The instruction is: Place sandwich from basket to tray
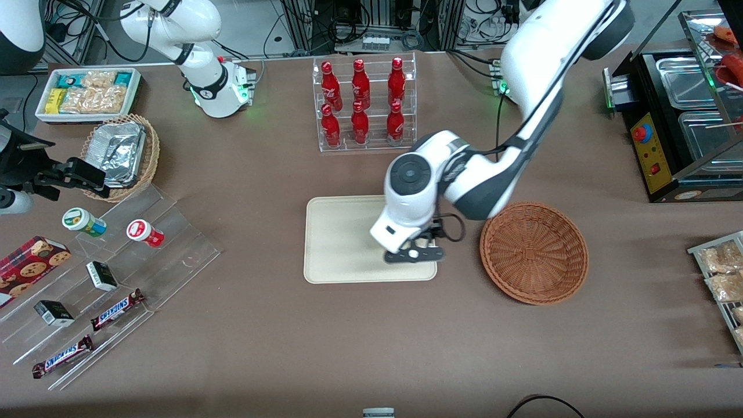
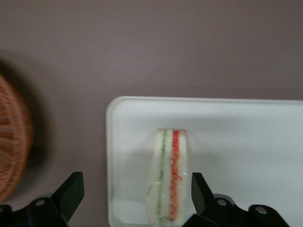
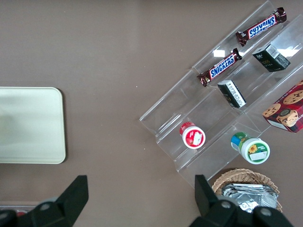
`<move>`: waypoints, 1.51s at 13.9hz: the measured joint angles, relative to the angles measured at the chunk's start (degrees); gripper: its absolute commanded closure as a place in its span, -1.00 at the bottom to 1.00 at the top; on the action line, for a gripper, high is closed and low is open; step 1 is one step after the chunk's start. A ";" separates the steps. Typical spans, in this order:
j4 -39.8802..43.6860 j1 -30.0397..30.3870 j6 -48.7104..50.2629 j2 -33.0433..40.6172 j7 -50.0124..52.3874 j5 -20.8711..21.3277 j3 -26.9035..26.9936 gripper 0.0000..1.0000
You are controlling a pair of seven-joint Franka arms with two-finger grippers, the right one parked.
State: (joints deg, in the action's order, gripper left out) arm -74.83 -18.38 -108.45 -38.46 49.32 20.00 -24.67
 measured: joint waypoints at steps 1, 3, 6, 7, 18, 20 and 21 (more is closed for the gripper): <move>0.10 2.11 1.47 1.72 -0.05 0.00 0.03 -1.00; 0.15 6.48 3.52 4.94 -2.89 -0.07 -0.04 -1.00; 0.15 10.73 8.27 8.57 -8.83 -0.29 -0.04 -1.00; 0.15 12.09 9.10 9.46 -10.31 -0.29 -0.04 -1.00; 5.57 26.63 23.32 16.70 -36.80 -3.74 0.37 -1.00; 5.34 28.03 25.19 19.87 -39.98 -8.71 3.89 -1.00; 4.82 28.02 25.69 21.24 -40.95 -10.43 5.81 -1.00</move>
State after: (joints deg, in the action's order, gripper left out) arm -70.01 9.64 -82.75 -17.22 8.36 9.57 -18.86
